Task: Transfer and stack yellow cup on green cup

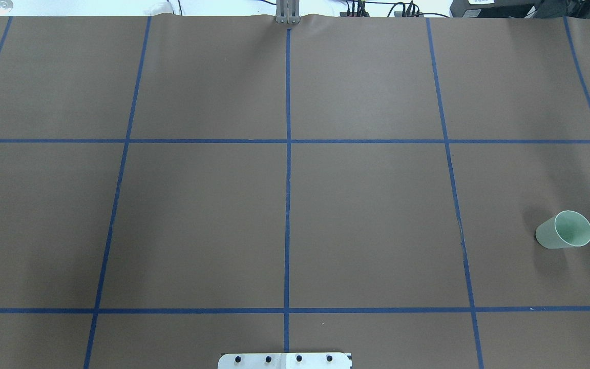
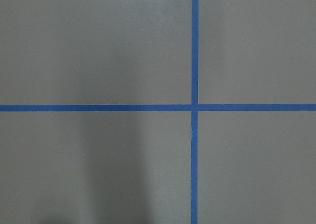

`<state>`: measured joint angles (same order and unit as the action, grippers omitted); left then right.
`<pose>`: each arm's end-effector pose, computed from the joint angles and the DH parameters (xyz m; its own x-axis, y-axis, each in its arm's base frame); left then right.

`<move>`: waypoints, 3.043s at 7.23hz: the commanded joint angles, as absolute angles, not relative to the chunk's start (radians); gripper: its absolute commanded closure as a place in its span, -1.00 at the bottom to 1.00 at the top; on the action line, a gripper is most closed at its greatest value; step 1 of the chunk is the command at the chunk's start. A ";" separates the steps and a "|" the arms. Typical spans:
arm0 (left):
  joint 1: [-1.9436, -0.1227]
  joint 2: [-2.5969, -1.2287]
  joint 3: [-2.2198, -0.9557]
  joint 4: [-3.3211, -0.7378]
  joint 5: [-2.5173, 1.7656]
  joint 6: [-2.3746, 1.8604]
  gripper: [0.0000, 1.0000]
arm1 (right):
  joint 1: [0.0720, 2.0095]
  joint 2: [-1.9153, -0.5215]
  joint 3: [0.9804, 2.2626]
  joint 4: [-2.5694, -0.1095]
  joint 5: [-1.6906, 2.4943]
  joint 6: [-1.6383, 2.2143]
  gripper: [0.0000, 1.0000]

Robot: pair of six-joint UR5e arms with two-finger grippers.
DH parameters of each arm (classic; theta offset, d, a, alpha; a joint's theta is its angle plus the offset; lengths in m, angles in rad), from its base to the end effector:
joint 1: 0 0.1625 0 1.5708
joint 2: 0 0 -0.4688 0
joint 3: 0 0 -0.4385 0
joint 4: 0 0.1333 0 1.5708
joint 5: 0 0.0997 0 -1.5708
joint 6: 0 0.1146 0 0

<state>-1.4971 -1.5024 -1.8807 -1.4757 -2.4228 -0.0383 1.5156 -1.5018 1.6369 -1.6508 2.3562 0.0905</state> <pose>-0.0099 -0.5055 0.5854 0.6509 0.1201 -0.7496 -0.0480 0.9919 0.1173 0.0207 -0.5728 0.6465 0.7060 0.0125 0.7081 -0.0087 0.9999 -0.0090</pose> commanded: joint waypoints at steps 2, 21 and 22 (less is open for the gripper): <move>-1.497 -1.502 -1.872 -1.476 -2.424 -0.038 -1.00 | 1.516 -1.502 1.638 -1.652 2.356 0.091 -1.00; -1.471 -1.512 -1.844 -1.493 -2.434 -0.190 -1.00 | 1.514 -1.503 1.651 -1.652 2.358 0.092 -1.00; -1.401 -1.513 -1.850 -1.550 -2.424 -0.406 -1.00 | 1.514 -1.503 1.649 -1.652 2.358 0.097 -1.00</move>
<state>-1.4599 -1.5118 -1.8424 -1.5051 -2.4325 -0.1916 1.5140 -1.5031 1.6505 -1.6521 2.3575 0.0931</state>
